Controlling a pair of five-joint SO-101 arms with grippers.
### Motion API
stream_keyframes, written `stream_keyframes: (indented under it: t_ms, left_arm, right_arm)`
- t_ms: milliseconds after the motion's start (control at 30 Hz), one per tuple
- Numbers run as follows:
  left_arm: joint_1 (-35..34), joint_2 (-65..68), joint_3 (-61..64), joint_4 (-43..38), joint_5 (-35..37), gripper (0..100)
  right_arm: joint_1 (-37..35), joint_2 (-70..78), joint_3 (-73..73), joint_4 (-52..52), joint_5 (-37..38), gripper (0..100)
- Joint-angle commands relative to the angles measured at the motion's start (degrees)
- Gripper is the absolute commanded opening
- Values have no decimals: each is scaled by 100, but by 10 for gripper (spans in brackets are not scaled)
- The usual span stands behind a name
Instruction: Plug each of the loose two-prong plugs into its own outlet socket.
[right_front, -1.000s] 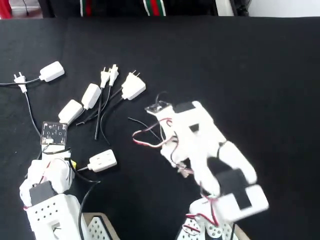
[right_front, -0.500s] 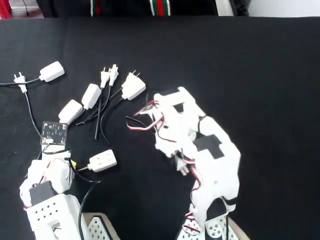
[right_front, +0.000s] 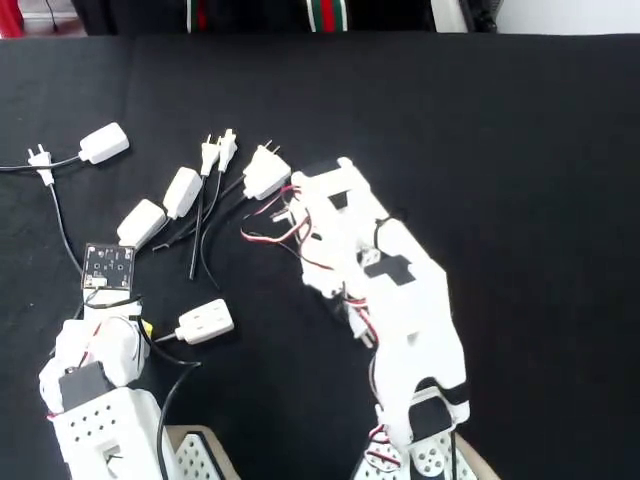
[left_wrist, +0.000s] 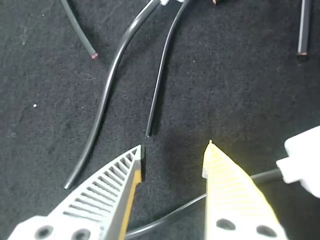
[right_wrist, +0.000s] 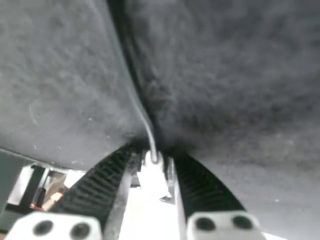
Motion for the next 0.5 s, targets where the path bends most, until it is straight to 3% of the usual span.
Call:
stream_keyframes:
  t_ms: [0, 267, 467]
  left_arm:
    - [57, -44, -22, -9, -53, 202]
    - [57, -44, -22, -9, -53, 202]
    - [57, -44, -22, -18, -62, 202]
  right_arm:
    - [-229, 22, -312, 141, -220, 27]
    - [-211, -110, -312, 62, -721, 13]
    - [-185, -2000, 409, -334, -695, 13]
